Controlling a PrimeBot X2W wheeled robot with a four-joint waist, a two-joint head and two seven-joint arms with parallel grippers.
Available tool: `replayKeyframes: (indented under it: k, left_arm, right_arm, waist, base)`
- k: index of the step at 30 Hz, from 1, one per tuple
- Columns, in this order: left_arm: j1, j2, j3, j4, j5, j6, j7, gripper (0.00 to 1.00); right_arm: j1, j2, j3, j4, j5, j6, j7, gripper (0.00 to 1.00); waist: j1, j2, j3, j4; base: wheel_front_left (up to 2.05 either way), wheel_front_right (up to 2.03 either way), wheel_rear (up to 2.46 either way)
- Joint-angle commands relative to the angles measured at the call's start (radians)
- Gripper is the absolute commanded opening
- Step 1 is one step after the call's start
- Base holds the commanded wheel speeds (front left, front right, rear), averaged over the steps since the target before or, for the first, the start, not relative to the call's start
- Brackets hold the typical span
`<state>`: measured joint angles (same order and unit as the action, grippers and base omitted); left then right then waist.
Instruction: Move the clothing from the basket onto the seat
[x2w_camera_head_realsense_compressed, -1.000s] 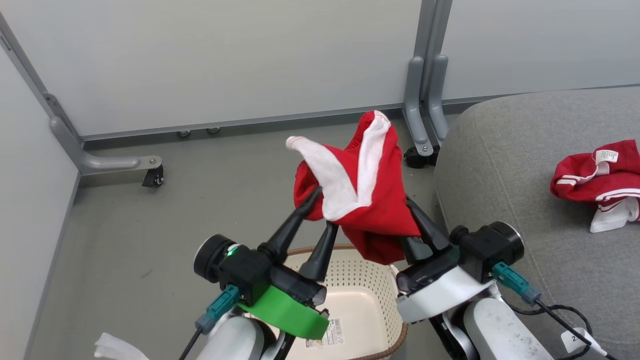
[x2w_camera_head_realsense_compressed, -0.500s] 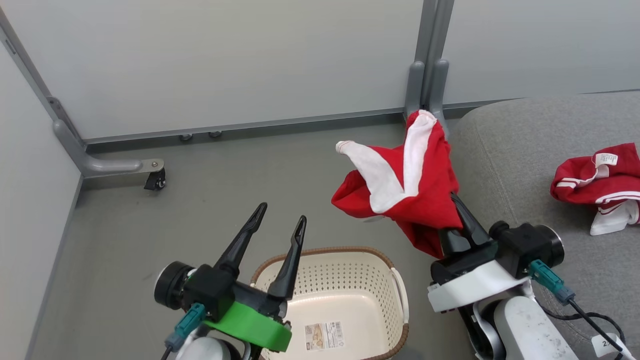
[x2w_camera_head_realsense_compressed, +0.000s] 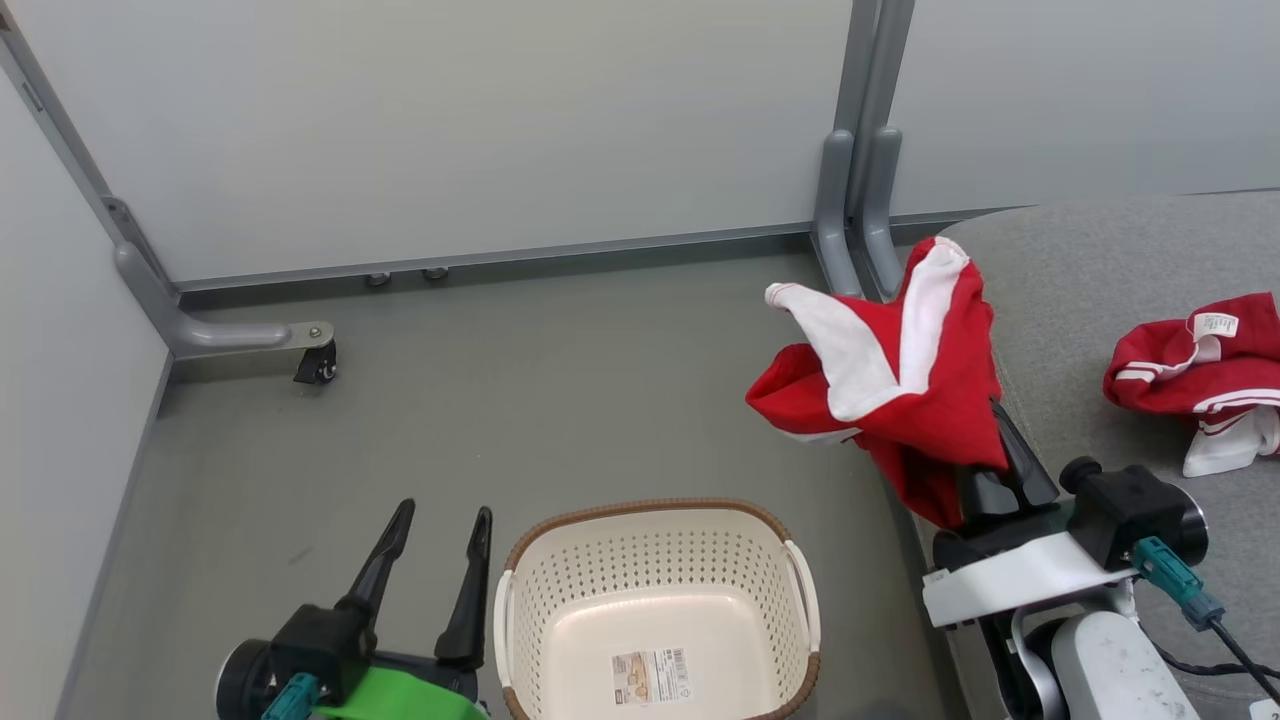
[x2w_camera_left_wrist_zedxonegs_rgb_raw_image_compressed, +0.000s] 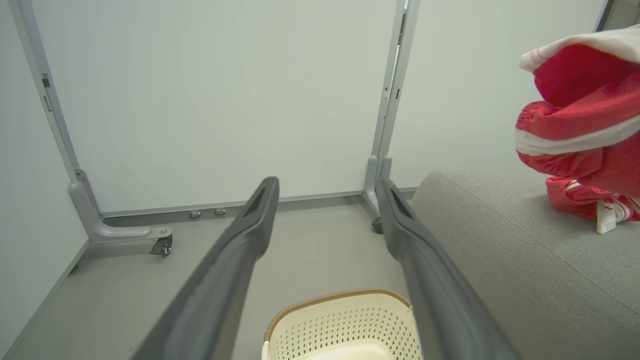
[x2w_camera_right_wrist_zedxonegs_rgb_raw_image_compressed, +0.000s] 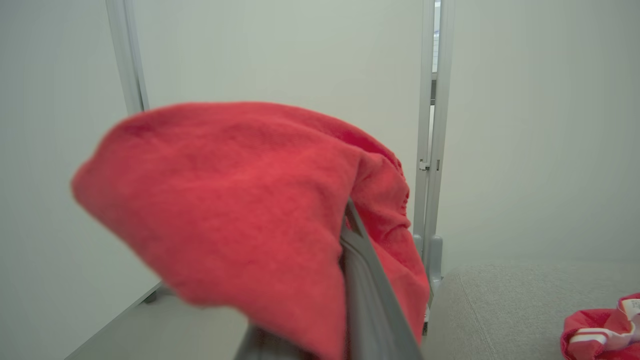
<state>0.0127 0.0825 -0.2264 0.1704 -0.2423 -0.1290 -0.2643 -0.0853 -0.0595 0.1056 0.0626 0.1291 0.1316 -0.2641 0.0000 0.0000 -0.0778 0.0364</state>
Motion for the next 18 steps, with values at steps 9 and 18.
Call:
replayKeyframes:
  k: [9,18]
  left_arm:
    - [0.106,-0.014,0.119,0.052,-0.019,-0.002,0.0,1.0]
    - [0.148,-0.022,0.156,0.09,-0.032,-0.002,0.0,1.0]
  right_arm:
    - [0.047,0.002,-0.064,-0.018,0.019,-0.002,0.0,0.0]
    - [0.064,0.005,-0.093,-0.022,0.028,-0.002,0.0,0.0]
  waist:
    - [0.0,0.0,-0.005,0.0]
    - [0.0,0.0,-0.004,0.0]
  base:
    - [0.0,0.0,0.0]
    - [0.0,0.0,0.0]
